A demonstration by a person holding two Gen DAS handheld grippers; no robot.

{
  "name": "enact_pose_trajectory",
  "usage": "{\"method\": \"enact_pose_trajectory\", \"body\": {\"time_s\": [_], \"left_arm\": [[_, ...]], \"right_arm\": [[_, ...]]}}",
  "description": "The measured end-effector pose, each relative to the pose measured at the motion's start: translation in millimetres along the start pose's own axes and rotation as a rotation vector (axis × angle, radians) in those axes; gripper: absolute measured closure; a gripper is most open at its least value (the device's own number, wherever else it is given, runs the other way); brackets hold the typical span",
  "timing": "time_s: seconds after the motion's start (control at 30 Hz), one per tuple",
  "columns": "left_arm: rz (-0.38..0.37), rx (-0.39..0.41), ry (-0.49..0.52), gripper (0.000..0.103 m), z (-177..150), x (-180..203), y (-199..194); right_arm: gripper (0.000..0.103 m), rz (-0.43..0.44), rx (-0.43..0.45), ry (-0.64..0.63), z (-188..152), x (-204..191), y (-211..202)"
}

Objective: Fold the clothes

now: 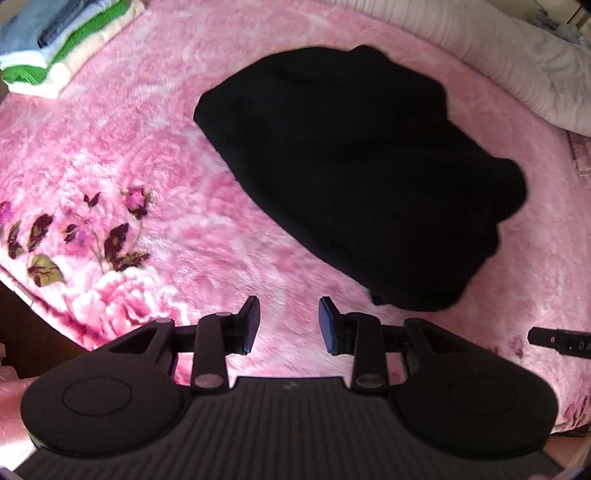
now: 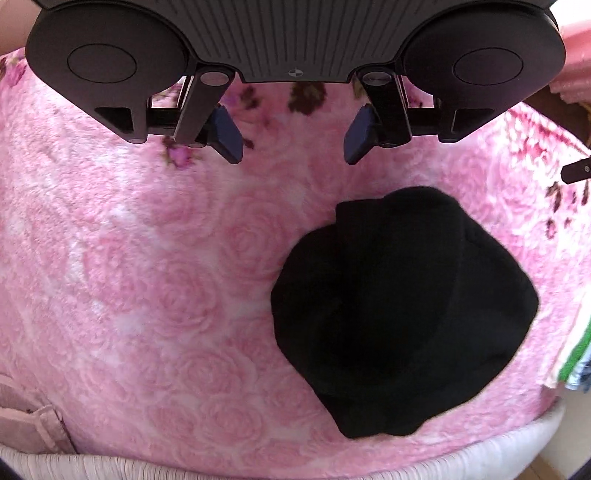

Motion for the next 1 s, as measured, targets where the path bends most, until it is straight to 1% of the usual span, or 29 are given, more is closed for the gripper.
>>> {"method": "enact_pose_trajectory", "body": {"time_s": [0.07, 0.17, 0.33, 0.4, 0.47, 0.53, 0.6, 0.63, 0.67, 0.7, 0.73, 0.8, 0.87, 1.0], "left_arm": [[-0.013, -0.024, -0.012, 0.073, 2, -9, 14], [-0.036, -0.051, -0.035, 0.073, 3, -16, 35], [-0.028, -0.052, -0.074, 0.073, 5, -26, 56], [-0.026, -0.045, -0.090, 0.073, 5, -30, 61], [-0.024, -0.033, -0.110, 0.073, 4, -34, 64], [-0.026, -0.011, -0.134, 0.073, 2, -37, 65], [-0.027, 0.007, -0.158, 0.073, 1, -39, 68], [-0.027, 0.014, -0.169, 0.073, 0, -40, 69], [-0.026, 0.021, -0.178, 0.073, 0, -40, 70], [-0.029, 0.030, -0.187, 0.073, -2, -39, 72], [-0.035, 0.039, -0.193, 0.073, -4, -38, 73], [-0.048, 0.052, -0.200, 0.073, -8, -34, 73], [-0.063, 0.054, -0.202, 0.073, -13, -30, 74], [-0.087, 0.048, -0.203, 0.073, -26, -23, 76]], "right_arm": [[0.038, 0.000, -0.019, 0.005, 2, -8, 15], [0.038, 0.031, -0.005, 0.013, 10, -18, 29], [0.038, 0.130, 0.102, 0.051, 35, -35, 50], [0.038, 0.194, 0.169, 0.087, 46, -40, 58], [0.037, 0.239, 0.201, 0.147, 55, -43, 70], [0.037, 0.284, 0.193, 0.204, 60, -45, 85], [0.037, 0.292, 0.169, 0.223, 64, -48, 100], [0.044, 0.283, 0.173, 0.208, 64, -50, 104], [0.060, 0.265, 0.189, 0.175, 63, -52, 105], [0.086, 0.237, 0.198, 0.125, 62, -55, 104], [0.090, 0.227, 0.214, 0.078, 58, -54, 101], [0.095, 0.209, 0.235, 0.000, 47, -47, 93], [0.096, 0.183, 0.236, -0.061, 33, -34, 83], [0.097, 0.107, 0.106, -0.033, 6, 15, 87]]}}
Point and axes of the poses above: each gripper's, at about its wrist camera, not at the fingertips, and y roughly the way its jaws point, x to its right, z to its top, the point moved 3 cm from there along y, roughly the way its jaws point, and after that the axes turned 10 degrees about -z, right-handed, at the moved point
